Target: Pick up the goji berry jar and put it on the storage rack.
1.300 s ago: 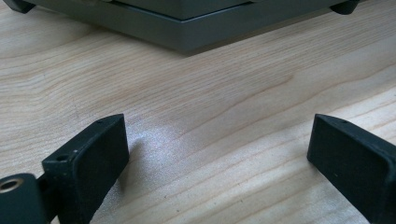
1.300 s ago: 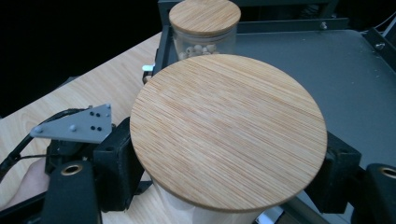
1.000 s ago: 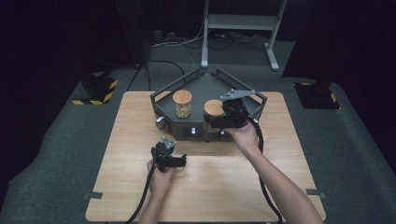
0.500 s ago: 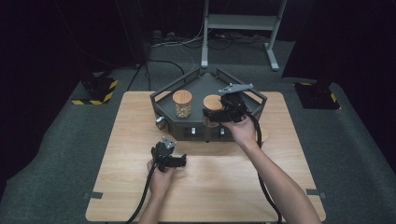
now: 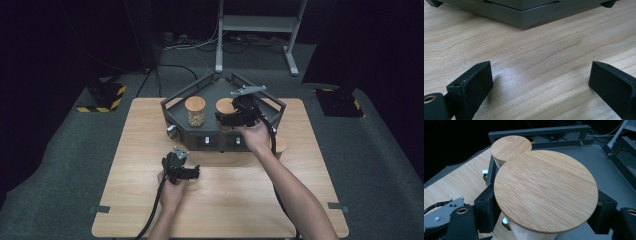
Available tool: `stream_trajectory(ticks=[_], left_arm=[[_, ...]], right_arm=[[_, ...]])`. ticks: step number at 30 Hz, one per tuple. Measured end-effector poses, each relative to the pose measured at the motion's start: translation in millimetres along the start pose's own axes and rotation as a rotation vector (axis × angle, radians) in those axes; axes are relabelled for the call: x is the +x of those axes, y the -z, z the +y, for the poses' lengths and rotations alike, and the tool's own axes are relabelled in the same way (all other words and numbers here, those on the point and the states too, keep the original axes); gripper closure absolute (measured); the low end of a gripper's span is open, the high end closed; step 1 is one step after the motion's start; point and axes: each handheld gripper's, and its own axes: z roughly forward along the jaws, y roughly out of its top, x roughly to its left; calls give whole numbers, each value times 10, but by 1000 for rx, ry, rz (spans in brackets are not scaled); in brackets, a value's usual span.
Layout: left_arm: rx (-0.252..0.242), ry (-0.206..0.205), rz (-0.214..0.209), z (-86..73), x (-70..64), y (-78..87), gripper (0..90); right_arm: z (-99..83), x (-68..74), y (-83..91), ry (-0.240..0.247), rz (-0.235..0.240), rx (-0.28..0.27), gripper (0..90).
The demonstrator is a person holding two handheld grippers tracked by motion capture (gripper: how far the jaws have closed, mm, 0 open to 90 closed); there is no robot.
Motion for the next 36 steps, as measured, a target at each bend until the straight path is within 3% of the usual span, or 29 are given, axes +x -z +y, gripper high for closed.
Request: stream_trajectory(ticks=[13, 36], left_arm=[[-2, 0, 2, 0, 0, -1, 55], [3, -2, -1, 1, 1, 2, 55]], right_arm=[[77, -21, -153, -12, -51, 12, 258], [62, -84, -470, -65, -118, 55, 258]])
